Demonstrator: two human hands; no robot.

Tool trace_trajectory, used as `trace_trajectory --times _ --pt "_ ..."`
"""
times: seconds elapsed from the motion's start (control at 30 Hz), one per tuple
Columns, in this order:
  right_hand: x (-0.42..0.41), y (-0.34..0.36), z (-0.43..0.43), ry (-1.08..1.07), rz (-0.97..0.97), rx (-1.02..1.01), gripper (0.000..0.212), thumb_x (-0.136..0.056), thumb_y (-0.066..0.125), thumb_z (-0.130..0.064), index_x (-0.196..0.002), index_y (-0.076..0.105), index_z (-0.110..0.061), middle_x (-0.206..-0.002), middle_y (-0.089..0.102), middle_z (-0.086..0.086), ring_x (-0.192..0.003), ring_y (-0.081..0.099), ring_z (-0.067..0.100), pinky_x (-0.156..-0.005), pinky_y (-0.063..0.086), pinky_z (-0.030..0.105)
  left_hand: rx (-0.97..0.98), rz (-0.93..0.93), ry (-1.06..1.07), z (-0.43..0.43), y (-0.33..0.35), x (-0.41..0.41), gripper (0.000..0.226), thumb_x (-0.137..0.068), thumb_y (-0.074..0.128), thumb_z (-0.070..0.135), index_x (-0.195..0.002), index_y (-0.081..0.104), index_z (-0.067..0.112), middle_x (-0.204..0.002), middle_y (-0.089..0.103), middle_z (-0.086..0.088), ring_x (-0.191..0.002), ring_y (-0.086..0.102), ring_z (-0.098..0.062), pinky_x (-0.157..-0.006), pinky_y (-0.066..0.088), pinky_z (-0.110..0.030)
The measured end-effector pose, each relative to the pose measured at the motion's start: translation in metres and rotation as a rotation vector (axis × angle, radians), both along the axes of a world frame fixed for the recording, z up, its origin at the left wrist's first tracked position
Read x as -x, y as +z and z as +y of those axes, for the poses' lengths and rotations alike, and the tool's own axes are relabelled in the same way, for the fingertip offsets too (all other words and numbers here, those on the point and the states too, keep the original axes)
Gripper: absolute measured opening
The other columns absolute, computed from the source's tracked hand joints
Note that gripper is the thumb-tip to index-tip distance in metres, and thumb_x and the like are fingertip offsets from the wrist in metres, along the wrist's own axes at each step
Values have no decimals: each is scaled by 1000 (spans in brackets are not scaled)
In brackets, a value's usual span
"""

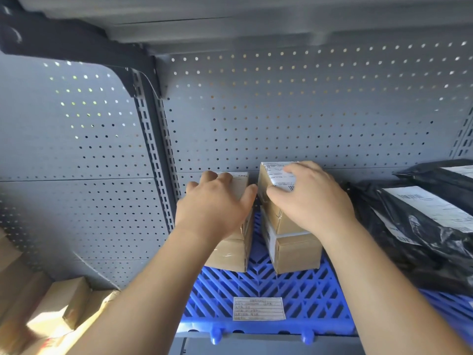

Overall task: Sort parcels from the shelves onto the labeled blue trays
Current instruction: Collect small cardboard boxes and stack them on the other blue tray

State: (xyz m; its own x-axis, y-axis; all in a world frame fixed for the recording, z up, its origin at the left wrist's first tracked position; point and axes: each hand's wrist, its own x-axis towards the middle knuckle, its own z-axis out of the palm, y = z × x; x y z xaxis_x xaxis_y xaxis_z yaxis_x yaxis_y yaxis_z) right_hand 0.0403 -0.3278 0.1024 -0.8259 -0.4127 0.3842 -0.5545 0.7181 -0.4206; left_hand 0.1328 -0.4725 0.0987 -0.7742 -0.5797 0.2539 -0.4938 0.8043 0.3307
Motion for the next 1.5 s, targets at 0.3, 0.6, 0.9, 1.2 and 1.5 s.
trace_trajectory --times 0.3,0.6,0.9,1.2,1.5 --pt "8 -4 -7 8 21 11 56 -94 32 -69 -118 65 -31 -128 65 -7 -116 59 28 -94 50 45 -51 106 -6 -18 -7 8 52 -98 32 62 -126 62 30 -127 55 1 -121 50 -33 -98 44 -43" --pt "21 -3 1 35 4 214 51 -97 38 -62 -129 61 -29 -136 59 -6 -123 54 22 -98 47 42 -176 291 -1 -33 -7 7 59 -96 36 67 -140 55 33 -143 52 -1 -130 50 -29 -103 46 -45" --pt "30 -14 22 118 -258 616 43 -96 49 -59 -132 58 -37 -134 58 -20 -119 53 3 -103 39 33 -634 651 -94 -47 -18 -5 45 -104 40 54 -143 53 37 -121 52 29 -121 45 1 -97 31 -19" --pt "35 -57 43 218 -579 968 55 -71 52 -81 -119 63 -56 -137 60 -21 -130 53 4 -116 36 46 -1017 773 -223 -50 -59 -6 64 -94 31 76 -142 56 42 -143 58 21 -139 47 -6 -122 29 -46" --pt "17 -87 42 368 -727 1007 69 -85 37 -75 -135 61 -34 -133 67 -14 -126 58 1 -112 38 37 -1258 719 -252 -45 -89 -8 67 -103 10 65 -137 59 35 -131 70 7 -129 59 -13 -120 33 -48"
